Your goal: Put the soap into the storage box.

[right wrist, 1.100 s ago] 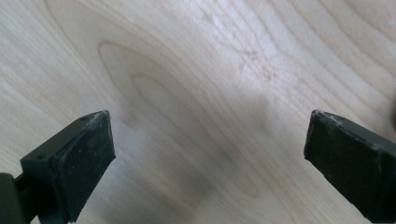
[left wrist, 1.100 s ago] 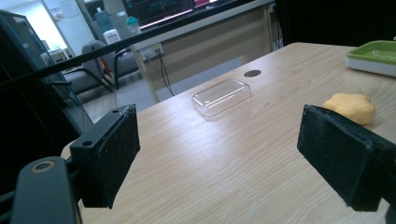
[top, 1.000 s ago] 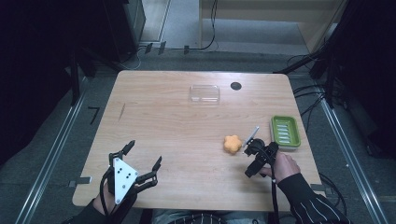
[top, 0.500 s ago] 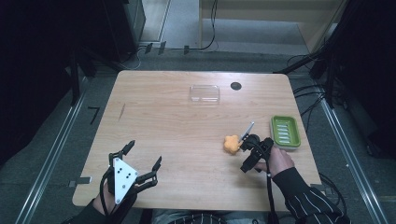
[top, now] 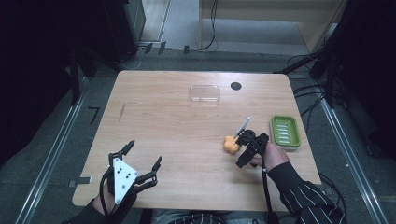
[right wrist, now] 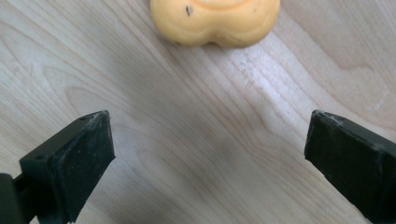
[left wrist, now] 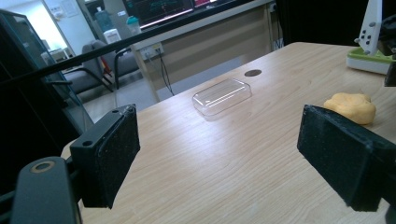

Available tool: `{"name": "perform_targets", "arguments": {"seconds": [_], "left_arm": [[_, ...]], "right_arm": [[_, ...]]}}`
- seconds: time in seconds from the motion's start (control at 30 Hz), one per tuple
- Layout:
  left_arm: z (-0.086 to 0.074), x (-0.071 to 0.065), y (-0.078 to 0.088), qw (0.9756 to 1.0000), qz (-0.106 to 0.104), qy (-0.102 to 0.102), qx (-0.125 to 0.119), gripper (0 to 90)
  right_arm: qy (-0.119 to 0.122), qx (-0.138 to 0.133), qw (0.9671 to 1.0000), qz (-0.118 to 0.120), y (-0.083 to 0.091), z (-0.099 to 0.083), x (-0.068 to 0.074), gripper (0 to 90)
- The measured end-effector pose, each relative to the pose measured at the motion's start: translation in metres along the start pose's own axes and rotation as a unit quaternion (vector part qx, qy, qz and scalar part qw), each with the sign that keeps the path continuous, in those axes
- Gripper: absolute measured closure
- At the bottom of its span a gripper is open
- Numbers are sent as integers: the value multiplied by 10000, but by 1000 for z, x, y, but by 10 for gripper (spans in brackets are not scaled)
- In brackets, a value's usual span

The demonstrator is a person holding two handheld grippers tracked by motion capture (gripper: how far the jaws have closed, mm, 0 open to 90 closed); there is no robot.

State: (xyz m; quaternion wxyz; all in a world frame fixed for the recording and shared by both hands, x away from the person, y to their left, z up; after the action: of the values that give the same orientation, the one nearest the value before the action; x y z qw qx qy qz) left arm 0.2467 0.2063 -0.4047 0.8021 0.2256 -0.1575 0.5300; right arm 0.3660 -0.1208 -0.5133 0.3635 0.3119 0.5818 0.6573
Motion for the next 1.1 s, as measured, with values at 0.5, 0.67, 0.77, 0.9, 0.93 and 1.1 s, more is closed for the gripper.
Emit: {"name": "perform_targets", "arguments": {"seconds": [0.5,0.67,0.77,0.9,0.93,1.1], "left_arm": [[0,0,0,10000,5,8,-8,135],[0,0,0,10000,7,8,-7,135],[0,1,0,10000,1,-1,-9,135],[0,1,0,10000,4,8,-9,135],[0,1,0,10000,4,6,-9,135],[-1,1,1,10000,13,5,-8,135]], "right_arm": [[-60,-32,9998,189,-1,19,2,14],[-73,-40,9998,205,-3,26,3,19],[-102,-71,9997,217,-5,31,3,30],[-136,-112,9995,280,-7,37,3,60],[-142,-138,9994,293,-8,38,3,67],[-189,-192,9992,295,-10,44,5,177]]}}
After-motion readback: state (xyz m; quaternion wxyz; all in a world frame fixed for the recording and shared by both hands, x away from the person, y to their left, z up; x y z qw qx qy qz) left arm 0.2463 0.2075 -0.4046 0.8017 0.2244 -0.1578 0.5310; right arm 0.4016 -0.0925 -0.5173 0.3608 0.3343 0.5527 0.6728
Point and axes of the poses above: each handheld gripper's, and its own axes: y roughly backward along the jaws, z roughly out of its top, x roughly to its left, the point moved 6 cm from there along -y, roughly forward along the jaws, and after that the axes turned 12 degrees about -y, right-handed, at the moved point
